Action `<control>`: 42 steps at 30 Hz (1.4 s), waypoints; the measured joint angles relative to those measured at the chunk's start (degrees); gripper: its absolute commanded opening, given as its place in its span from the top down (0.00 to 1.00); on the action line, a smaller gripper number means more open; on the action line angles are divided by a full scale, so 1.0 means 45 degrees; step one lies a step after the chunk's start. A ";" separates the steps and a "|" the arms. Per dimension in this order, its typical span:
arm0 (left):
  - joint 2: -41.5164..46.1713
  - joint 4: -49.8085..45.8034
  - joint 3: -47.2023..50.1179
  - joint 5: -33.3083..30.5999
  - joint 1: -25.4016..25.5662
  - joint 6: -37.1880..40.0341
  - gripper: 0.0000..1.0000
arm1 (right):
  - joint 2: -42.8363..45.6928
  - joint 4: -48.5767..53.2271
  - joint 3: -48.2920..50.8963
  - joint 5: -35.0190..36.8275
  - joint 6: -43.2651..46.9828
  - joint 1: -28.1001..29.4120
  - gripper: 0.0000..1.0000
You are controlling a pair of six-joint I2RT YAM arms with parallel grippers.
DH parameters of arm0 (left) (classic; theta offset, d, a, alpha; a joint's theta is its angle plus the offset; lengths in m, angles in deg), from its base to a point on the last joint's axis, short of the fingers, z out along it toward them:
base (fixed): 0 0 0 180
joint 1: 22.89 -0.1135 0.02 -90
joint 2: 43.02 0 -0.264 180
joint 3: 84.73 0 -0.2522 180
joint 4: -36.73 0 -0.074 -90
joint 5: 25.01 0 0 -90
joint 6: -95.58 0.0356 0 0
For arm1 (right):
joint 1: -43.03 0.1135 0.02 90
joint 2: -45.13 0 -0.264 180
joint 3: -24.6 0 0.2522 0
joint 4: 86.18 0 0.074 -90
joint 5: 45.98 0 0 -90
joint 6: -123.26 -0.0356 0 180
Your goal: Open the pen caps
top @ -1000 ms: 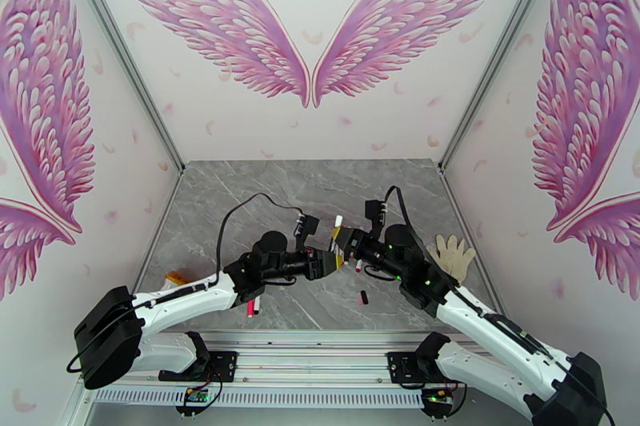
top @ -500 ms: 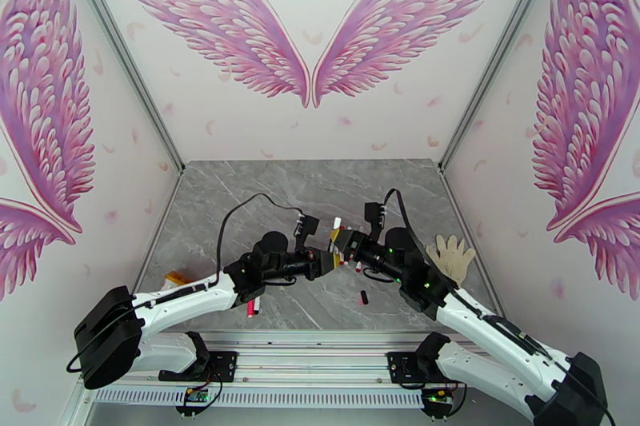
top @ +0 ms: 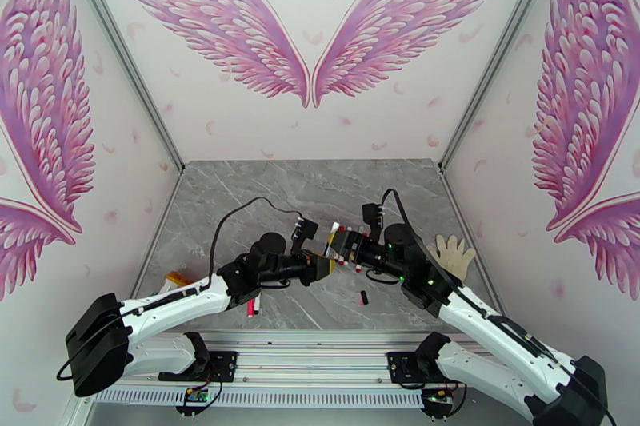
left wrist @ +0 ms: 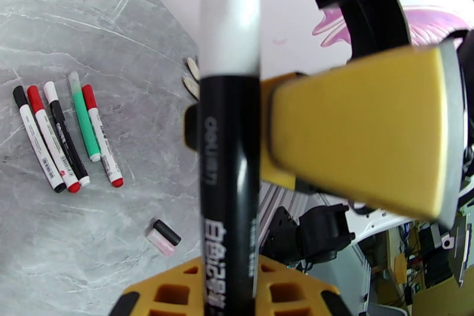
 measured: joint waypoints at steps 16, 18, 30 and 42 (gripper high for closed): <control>-0.0005 -0.0758 -0.0015 0.0364 0.0442 0.0549 0.90 | -0.1083 0.1389 -0.1117 -0.1350 0.0525 -0.0476 0.57; -0.0034 -0.0797 -0.0063 0.0364 0.0520 0.0563 0.90 | -0.1224 0.1404 -0.1156 -0.1370 0.0573 -0.0486 0.59; -0.0209 -0.0840 -0.0272 0.0350 0.0670 0.0646 0.92 | -0.1496 0.1632 -0.1496 -0.1384 0.0899 -0.0763 0.70; -0.0233 -0.0894 -0.0291 0.0282 0.0675 0.0665 0.95 | -0.1506 0.1875 -0.1501 -0.1384 0.1054 -0.0850 0.82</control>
